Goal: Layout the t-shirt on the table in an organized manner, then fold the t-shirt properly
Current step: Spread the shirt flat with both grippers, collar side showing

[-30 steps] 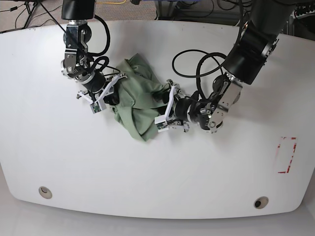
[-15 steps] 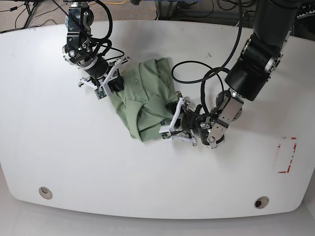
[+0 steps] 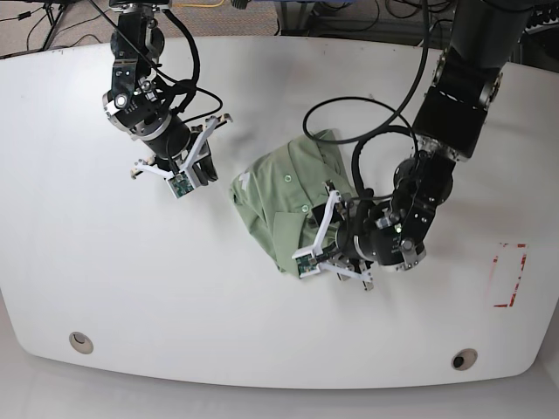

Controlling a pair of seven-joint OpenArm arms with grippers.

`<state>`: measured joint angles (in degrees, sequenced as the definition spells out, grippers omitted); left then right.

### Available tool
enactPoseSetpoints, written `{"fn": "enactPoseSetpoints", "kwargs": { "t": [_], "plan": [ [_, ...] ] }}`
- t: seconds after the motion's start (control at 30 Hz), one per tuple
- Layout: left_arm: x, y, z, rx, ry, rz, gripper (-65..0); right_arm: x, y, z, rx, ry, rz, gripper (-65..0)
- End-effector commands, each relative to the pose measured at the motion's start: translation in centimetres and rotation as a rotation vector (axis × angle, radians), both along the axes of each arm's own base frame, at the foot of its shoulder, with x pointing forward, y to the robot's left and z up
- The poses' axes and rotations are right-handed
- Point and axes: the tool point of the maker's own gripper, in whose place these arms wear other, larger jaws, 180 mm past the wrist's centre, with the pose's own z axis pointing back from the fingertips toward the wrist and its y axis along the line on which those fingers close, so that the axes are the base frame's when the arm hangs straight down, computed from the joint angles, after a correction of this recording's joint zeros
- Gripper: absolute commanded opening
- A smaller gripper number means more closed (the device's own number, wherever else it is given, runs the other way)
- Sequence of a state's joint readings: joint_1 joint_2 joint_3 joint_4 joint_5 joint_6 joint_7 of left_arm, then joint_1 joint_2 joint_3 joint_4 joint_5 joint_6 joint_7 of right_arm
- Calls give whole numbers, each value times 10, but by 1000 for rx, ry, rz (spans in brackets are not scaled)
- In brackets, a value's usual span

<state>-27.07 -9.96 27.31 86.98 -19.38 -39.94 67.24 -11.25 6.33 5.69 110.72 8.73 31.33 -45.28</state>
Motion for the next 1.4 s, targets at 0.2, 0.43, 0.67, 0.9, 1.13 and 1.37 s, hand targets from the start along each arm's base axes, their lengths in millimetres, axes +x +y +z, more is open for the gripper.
{"fn": "enactPoseSetpoints", "kwargs": {
  "t": [0.2,0.43,0.67,0.9,1.13,1.37],
  "plan": [
    [-38,-6,3,-42,-25,-19,-344,21,38,19,67,-57,60,-575],
    [-78,4,-33,-57,92,24,-344,46,48,16,92,-53,68,-575],
    [-109,13,-60,-63,186,66,-344,74,49,5,109,-25,62,-575],
    [-125,17,-72,-67,235,89,-344,87,52,-22,180,2,40,-575],
    [-126,18,-82,-84,259,100,-344,81,41,-54,204,45,12,-575],
    [-123,29,-106,-99,312,134,-344,50,22,-75,173,90,-2,-577]
  ]
}}
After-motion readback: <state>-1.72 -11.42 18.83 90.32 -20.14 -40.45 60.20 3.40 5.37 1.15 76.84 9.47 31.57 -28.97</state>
